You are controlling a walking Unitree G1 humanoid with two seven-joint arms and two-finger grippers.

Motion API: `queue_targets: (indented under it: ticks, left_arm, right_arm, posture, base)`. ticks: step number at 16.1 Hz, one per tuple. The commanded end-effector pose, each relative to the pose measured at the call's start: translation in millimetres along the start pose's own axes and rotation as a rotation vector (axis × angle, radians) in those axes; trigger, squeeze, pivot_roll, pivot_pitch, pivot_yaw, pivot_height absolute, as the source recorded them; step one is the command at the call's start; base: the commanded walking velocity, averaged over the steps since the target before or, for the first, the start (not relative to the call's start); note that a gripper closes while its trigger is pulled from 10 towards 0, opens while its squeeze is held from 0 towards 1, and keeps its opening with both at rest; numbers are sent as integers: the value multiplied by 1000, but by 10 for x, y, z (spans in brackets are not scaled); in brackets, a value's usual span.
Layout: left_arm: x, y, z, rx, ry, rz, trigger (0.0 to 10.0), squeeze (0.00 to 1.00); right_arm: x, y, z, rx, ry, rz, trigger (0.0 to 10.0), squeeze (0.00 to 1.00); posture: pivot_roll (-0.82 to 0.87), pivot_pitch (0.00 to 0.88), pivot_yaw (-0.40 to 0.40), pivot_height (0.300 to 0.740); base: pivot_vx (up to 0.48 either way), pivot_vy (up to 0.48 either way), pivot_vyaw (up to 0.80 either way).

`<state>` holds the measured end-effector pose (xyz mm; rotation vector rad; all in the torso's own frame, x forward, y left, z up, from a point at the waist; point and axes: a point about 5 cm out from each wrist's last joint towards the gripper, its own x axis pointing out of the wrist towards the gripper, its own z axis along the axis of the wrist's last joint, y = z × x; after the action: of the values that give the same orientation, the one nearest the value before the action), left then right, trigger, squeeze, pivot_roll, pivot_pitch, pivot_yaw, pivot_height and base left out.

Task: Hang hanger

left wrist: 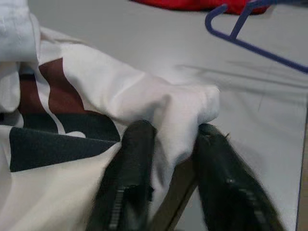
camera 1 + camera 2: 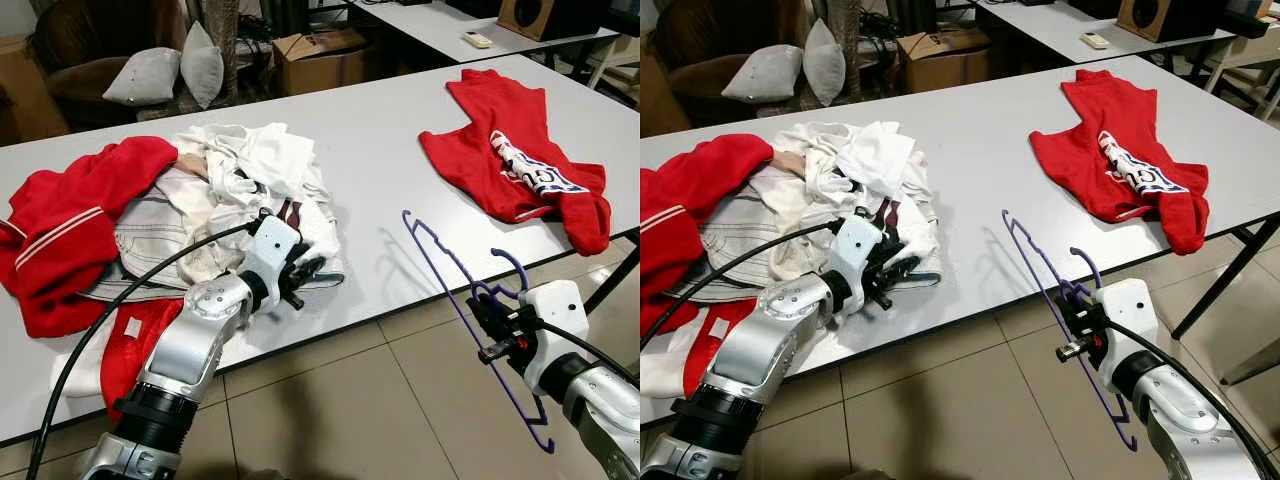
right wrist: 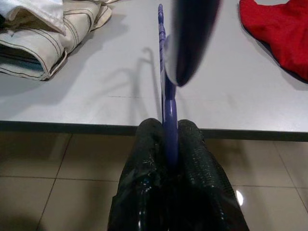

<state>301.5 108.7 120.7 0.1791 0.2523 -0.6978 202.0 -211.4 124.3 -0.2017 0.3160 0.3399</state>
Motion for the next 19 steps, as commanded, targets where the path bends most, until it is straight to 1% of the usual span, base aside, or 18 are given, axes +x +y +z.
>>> queue_targets:
  ticks: [1, 2, 4, 6, 7, 11, 12, 13, 14, 15, 16, 17, 18, 19]
  left_arm:
    - [-26, 4, 49, -1, -26, -12, 0, 0]
    - [-38, -18, 52, 0, -28, -35, 0, 0]
    - [-44, -13, 57, -6, -30, -28, 0, 0]
    - [-37, 16, 67, -21, -36, 0, 0, 0]
    - [-14, 63, 88, -36, -35, 35, 0, 0]
    - [-9, 114, 108, -56, -44, 62, 0, 0]
    - [12, 122, 130, -72, -52, 61, 0, 0]
    - [81, 118, 204, -61, -69, 40, 0, 0]
    - [155, 138, 305, -34, -87, 32, 0, 0]
    - [296, 206, 584, 11, -145, 35, 0, 0]
    - [354, 239, 753, 25, -183, 40, 0, 0]
    - [431, 281, 1317, 56, -328, 35, 0, 0]
    - [399, 246, 1832, 77, -473, 1, 0, 0]
    - [343, 206, 2113, 74, -564, -42, 0, 0]
  right_arm:
    - [-3, 29, 46, -24, -18, 14, 10000, 0]
    - [-1, 34, 43, -28, -14, 20, 10000, 0]
    - [0, 37, 45, -29, -13, 24, 10000, 0]
    - [7, 41, 41, -28, -10, 27, 10000, 0]
    - [22, 63, 37, -24, -9, 28, 10000, 0]
    - [33, 84, 21, -13, -14, 18, 10000, 0]
    - [39, 83, 24, -11, -17, 9, 10000, 0]
    - [46, 64, 34, -10, -24, -3, 10000, 0]
    - [53, 45, 40, -12, -27, -11, 10000, 0]
    - [64, 10, 56, -21, -31, -27, 10000, 0]
    - [69, -5, 64, -23, -33, -32, 10000, 0]
    - [68, -36, 87, -29, -39, -44, 10000, 0]
    - [55, -61, 97, -31, -43, -56, 10000, 0]
    - [41, -70, 94, -27, -45, -70, 10000, 0]
  posture:
    - [28, 0, 66, 740]
    - [29, 0, 63, 740]
    - [32, 0, 59, 740]
    - [34, 0, 58, 740]
    - [35, 0, 65, 740]
    - [35, 0, 77, 740]
    - [33, 0, 80, 740]
    - [31, 0, 77, 740]
    - [31, 0, 74, 740]
    - [30, 0, 71, 740]
    - [27, 0, 68, 740]
    - [20, 0, 70, 740]
    - [16, 0, 73, 740]
    - [11, 0, 82, 740]
  base:
    - [0, 0, 0]
    - [0, 0, 0]
    - [0, 0, 0]
    - [0, 0, 0]
    - [0, 0, 0]
    - [0, 0, 0]
    - [0, 0, 0]
    - [0, 0, 0]
    - [0, 0, 0]
    - [0, 0, 0]
    - [0, 0, 0]
    - [0, 0, 0]
    - [0, 0, 0]
    - [0, 0, 0]
